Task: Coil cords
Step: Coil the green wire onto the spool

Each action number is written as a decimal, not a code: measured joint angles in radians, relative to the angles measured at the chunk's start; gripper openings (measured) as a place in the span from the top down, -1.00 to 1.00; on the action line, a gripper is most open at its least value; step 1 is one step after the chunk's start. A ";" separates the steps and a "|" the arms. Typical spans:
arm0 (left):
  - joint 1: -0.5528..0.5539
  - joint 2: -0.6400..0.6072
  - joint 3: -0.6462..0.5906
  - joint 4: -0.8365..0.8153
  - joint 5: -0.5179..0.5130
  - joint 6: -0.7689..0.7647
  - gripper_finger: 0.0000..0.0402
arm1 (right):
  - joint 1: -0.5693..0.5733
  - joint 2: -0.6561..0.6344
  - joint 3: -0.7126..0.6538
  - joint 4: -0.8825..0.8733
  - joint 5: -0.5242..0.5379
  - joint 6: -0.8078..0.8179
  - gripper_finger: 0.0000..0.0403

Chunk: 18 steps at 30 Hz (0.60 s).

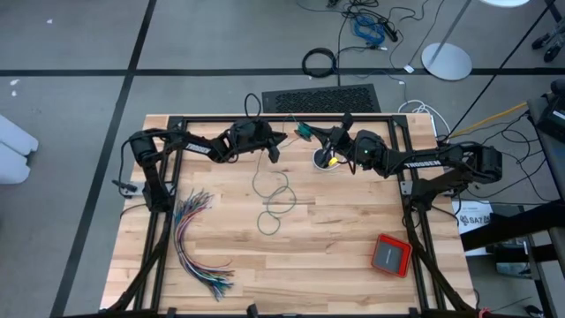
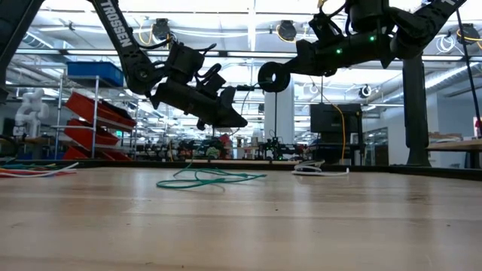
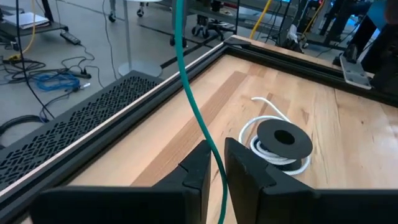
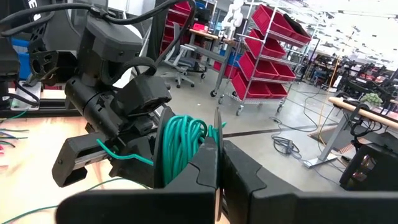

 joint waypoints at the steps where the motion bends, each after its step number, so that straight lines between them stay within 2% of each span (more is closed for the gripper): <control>1: 0.000 0.000 0.000 -0.003 0.000 0.001 0.74 | 0.000 0.000 0.000 0.000 0.000 0.000 1.00; 18: 0.005 0.000 -0.001 -0.030 0.035 0.014 0.74 | 0.000 0.000 0.000 -0.007 0.000 0.000 1.00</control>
